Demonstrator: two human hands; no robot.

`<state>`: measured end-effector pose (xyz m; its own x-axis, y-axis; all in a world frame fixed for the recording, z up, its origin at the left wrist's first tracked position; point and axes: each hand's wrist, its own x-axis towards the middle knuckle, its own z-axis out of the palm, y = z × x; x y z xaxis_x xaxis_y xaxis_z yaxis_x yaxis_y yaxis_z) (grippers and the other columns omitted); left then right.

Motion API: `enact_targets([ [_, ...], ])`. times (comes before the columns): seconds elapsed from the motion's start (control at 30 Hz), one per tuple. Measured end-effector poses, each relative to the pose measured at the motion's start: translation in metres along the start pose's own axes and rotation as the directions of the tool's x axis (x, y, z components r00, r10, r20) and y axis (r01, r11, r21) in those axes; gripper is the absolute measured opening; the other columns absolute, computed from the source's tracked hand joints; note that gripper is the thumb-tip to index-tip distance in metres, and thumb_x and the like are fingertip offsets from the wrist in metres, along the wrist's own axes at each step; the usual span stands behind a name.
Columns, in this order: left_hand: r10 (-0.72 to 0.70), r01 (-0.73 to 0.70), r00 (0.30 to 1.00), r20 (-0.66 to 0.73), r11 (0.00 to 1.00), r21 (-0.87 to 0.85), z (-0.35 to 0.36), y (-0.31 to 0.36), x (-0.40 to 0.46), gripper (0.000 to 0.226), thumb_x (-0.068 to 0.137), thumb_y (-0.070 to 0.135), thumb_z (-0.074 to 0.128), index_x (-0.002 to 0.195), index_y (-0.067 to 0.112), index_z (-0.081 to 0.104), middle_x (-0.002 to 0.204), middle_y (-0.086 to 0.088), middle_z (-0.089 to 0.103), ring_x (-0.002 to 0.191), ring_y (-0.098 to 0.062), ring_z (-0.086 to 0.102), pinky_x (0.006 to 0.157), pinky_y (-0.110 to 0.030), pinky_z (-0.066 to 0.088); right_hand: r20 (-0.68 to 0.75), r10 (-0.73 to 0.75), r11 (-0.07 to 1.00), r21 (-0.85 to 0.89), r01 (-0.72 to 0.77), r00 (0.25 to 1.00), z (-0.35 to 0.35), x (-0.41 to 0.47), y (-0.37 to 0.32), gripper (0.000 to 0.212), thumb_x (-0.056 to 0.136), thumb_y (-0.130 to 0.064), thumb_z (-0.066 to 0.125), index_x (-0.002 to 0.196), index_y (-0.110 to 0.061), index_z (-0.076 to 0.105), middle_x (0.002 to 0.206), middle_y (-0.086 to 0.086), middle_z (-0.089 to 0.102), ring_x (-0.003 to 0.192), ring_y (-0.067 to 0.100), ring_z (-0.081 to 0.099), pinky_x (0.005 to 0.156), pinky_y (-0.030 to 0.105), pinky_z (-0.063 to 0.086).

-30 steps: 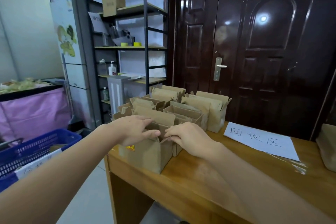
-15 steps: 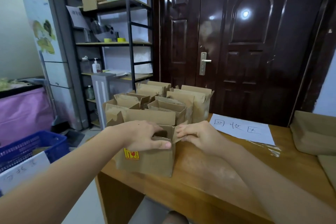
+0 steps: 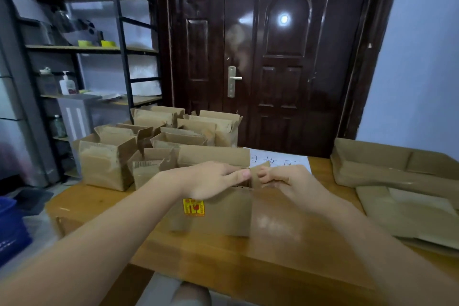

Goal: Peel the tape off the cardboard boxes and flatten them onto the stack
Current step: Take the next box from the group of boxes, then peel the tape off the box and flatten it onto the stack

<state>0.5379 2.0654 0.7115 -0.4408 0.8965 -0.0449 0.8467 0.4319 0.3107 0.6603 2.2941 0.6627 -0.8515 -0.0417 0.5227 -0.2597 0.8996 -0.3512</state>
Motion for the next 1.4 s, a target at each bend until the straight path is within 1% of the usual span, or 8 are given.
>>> enact_targets([
  [0.17, 0.019, -0.019, 1.0, 0.022, 0.999, -0.028, 0.014, 0.018, 0.026, 0.084, 0.095, 0.08, 0.014, 0.156, 0.03, 0.043, 0.159, 0.002, 0.046, 0.144, -0.019, 0.043, 0.115, -0.034, 0.03, 0.003, 0.109, 0.993, -0.036, -0.108, 0.994, -0.032, -0.028, 0.018, 0.027, 0.09, 0.008, 0.066, 0.109, -0.007, 0.078, 0.124, -0.003, 0.07, 0.12, 0.001, 0.06, 0.102, 0.009, 0.04],
  [0.4, 0.112, -0.054, 0.982, -0.155, 0.941, 0.333, 0.024, 0.017, 0.061, 0.083, 0.092, 0.083, 0.032, 0.153, 0.028, 0.044, 0.149, 0.003, 0.054, 0.131, -0.019, 0.051, 0.11, -0.039, 0.045, -0.028, 0.302, 0.939, -0.165, -0.302, 0.953, -0.071, -0.067, 0.055, 0.029, 0.095, 0.002, 0.062, 0.11, -0.017, 0.077, 0.128, -0.007, 0.068, 0.123, 0.003, 0.059, 0.105, 0.009, 0.039],
  [0.57, 0.075, -0.017, 0.987, -0.139, 0.927, 0.375, 0.04, 0.009, 0.093, 0.114, 0.08, 0.097, 0.024, 0.165, 0.02, 0.019, 0.172, -0.003, 0.017, 0.158, -0.025, 0.011, 0.126, -0.043, 0.013, 0.009, 0.423, 0.87, -0.283, -0.404, 0.906, -0.087, -0.085, 0.071, 0.034, 0.1, -0.007, 0.057, 0.121, -0.032, 0.067, 0.139, -0.015, 0.06, 0.132, 0.007, 0.054, 0.111, 0.028, 0.043],
  [0.7, 0.001, 0.041, 0.982, -0.187, 0.974, 0.221, 0.065, -0.004, 0.118, 0.128, 0.071, 0.102, 0.03, 0.166, 0.019, 0.007, 0.173, -0.001, -0.003, 0.159, -0.023, -0.009, 0.127, -0.048, 0.013, 0.082, 0.564, 0.78, -0.378, -0.498, 0.822, -0.08, -0.084, 0.072, 0.039, 0.1, -0.028, 0.048, 0.133, -0.047, 0.055, 0.144, -0.03, 0.036, 0.106, 0.001, 0.061, 0.091, 0.024, 0.051],
  [0.83, 0.012, 0.01, 0.973, -0.229, 0.996, 0.092, 0.076, -0.006, 0.137, 0.129, 0.07, 0.101, 0.039, 0.166, 0.022, 0.003, 0.173, 0.002, -0.005, 0.158, -0.018, -0.011, 0.125, -0.042, 0.017, -0.074, 0.554, 0.75, -0.387, -0.536, 0.829, -0.063, -0.068, 0.075, 0.046, 0.099, -0.06, 0.032, 0.131, -0.038, 0.057, 0.127, -0.016, 0.065, 0.104, 0.0, 0.062, 0.087, 0.024, 0.055],
  [1.0, 0.036, -0.045, 0.966, -0.257, 0.999, -0.029, 0.07, -0.003, 0.155, 0.127, 0.067, 0.098, 0.051, 0.165, 0.026, 0.014, 0.17, 0.004, 0.022, 0.155, -0.018, 0.023, 0.122, -0.041, 0.034, -0.053, 0.601, 0.738, -0.348, -0.579, 0.797, -0.05, -0.047, 0.086, 0.093, 0.08, -0.092, 0.024, 0.157, -0.039, 0.023, 0.153, -0.009, 0.048, 0.135, 0.018, 0.051, 0.105, 0.041, 0.051],
  [1.23, 0.046, -0.052, 0.986, -0.161, 0.998, -0.032, 0.056, -0.018, 0.172, 0.145, 0.046, 0.112, 0.039, 0.163, 0.028, 0.021, 0.164, 0.007, 0.024, 0.15, -0.019, 0.021, 0.121, -0.046, 0.028, 0.097, 0.619, 0.772, -0.254, -0.582, 0.779, -0.061, -0.03, 0.104, 0.108, 0.069, -0.095, 0.047, 0.159, -0.043, 0.016, 0.166, -0.018, 0.008, 0.147, 0.02, 0.033, 0.113, 0.044, 0.043],
  [1.4, 0.011, -0.073, 0.98, -0.198, 0.949, -0.307, 0.074, -0.024, 0.174, 0.135, 0.055, 0.097, 0.065, 0.163, 0.028, 0.022, 0.16, 0.02, 0.02, 0.135, -0.005, 0.032, 0.111, -0.031, 0.041, 0.243, 0.641, 0.768, -0.188, -0.613, 0.728, -0.06, -0.024, 0.115, 0.112, 0.071, -0.089, 0.051, 0.161, -0.038, 0.009, 0.168, -0.014, 0.006, 0.153, 0.02, 0.015, 0.122, 0.046, 0.027],
])
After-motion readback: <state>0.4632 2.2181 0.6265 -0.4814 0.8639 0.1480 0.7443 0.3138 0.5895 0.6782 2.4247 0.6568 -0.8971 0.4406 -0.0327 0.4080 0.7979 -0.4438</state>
